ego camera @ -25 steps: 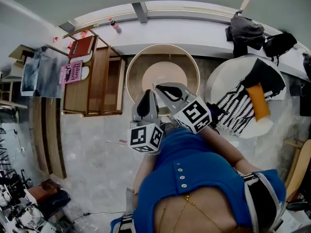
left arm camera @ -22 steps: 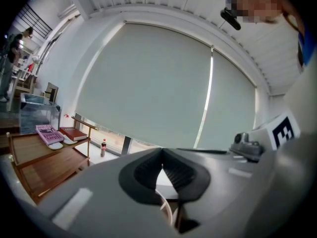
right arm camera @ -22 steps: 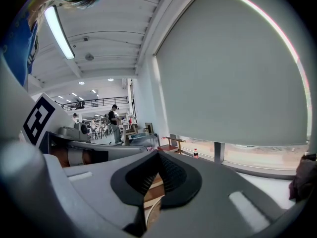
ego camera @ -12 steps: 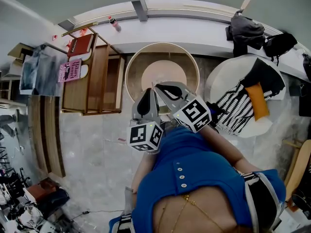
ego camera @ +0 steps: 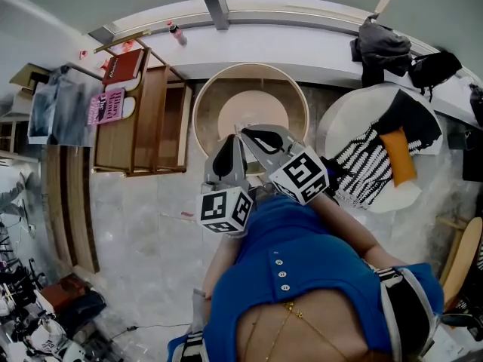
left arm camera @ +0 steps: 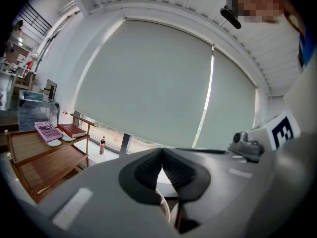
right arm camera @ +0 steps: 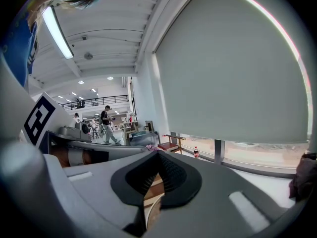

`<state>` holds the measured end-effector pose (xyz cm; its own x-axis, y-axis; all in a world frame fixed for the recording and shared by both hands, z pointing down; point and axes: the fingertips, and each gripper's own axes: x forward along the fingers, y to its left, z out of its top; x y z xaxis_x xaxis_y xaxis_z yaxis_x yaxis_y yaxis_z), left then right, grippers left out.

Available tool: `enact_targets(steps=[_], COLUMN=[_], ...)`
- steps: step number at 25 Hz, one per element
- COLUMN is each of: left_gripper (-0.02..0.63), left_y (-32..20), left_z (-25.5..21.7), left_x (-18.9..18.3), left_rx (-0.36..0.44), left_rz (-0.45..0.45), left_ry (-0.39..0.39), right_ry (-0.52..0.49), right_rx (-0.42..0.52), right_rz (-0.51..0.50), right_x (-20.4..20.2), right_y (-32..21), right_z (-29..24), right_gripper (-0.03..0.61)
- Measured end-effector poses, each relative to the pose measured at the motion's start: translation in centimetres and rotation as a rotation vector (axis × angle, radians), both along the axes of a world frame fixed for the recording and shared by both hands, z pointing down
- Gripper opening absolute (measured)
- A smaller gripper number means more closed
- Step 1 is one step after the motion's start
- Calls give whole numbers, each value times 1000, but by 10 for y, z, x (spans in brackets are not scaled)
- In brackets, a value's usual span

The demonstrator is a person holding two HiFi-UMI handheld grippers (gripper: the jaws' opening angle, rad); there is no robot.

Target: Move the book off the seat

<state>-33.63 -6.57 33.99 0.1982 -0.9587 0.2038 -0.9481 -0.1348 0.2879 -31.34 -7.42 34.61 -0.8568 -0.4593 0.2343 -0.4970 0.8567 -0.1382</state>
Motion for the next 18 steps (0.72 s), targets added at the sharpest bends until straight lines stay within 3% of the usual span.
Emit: enact_targets(steps=[18], left_gripper=[0], left_y=[-3], left_z=[6], left_x=[-1], left_rx=[-13], left_rz=[1], left_ry=[11], right_ry=[12], right_rx=[-18], right_rz=[-8], right_x=[-2], right_y=[-2], right_z=[7], right_gripper=[-2])
